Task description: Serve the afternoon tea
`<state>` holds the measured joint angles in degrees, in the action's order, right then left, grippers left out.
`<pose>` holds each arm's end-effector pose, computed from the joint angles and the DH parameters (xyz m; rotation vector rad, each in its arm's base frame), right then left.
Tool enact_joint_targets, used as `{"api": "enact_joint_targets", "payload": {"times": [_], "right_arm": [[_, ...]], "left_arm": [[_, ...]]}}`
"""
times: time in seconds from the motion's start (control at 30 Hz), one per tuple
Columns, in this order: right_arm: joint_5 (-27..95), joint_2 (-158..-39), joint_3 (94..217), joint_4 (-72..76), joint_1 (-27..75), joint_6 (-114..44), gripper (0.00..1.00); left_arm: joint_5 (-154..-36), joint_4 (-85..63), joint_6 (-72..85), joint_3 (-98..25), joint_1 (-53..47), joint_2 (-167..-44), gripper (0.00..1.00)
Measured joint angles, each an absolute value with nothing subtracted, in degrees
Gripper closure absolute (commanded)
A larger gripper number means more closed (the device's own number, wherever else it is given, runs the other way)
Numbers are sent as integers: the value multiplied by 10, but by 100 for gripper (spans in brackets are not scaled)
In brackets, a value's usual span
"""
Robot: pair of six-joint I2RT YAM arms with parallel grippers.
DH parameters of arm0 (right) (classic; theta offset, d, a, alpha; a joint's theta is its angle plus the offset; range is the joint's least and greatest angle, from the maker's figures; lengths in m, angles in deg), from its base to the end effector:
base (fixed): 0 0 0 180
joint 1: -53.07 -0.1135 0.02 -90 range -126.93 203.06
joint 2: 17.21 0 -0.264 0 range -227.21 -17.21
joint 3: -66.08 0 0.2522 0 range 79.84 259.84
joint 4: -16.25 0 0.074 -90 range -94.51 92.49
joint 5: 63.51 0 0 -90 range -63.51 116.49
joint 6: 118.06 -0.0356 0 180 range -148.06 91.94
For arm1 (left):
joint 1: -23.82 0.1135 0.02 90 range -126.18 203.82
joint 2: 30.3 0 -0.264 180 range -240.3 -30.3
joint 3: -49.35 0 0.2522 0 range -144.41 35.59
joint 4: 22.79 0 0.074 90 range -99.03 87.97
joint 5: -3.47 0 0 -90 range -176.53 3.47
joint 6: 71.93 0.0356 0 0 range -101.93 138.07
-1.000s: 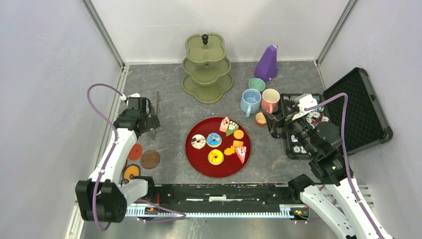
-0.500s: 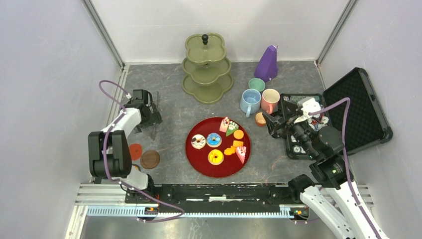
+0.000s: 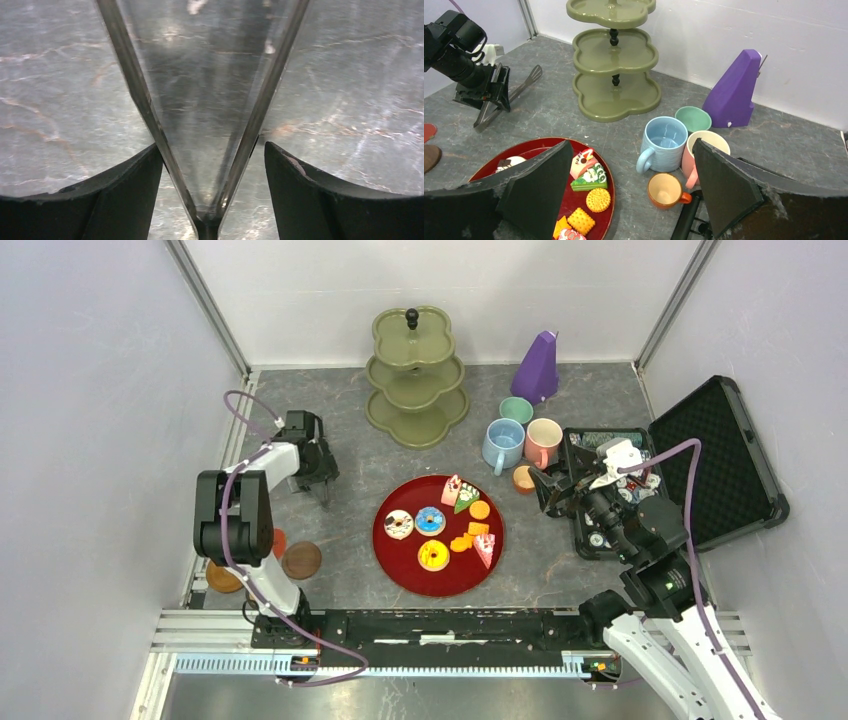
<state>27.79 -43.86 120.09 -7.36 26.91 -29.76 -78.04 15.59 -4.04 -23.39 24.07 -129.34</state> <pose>0.1050 0.0525 0.3550 -0.3397 1.4805 0.4071 0.3343 0.0067 0.1638 -0.5633 2.6198 0.0812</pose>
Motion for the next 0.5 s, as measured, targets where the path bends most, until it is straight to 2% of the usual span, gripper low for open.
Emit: {"api": "enact_joint_targets", "payload": {"times": [0.13, 0.5], "right_arm": [[277, -439, 1197, -74, 269, -298, 2], [275, -448, 1197, -74, 269, -300, 2]], "left_arm": [[-771, 144, -55, -237, 214, -1300, 6], [-726, 147, -59, -297, 222, -1352, 10]]}}
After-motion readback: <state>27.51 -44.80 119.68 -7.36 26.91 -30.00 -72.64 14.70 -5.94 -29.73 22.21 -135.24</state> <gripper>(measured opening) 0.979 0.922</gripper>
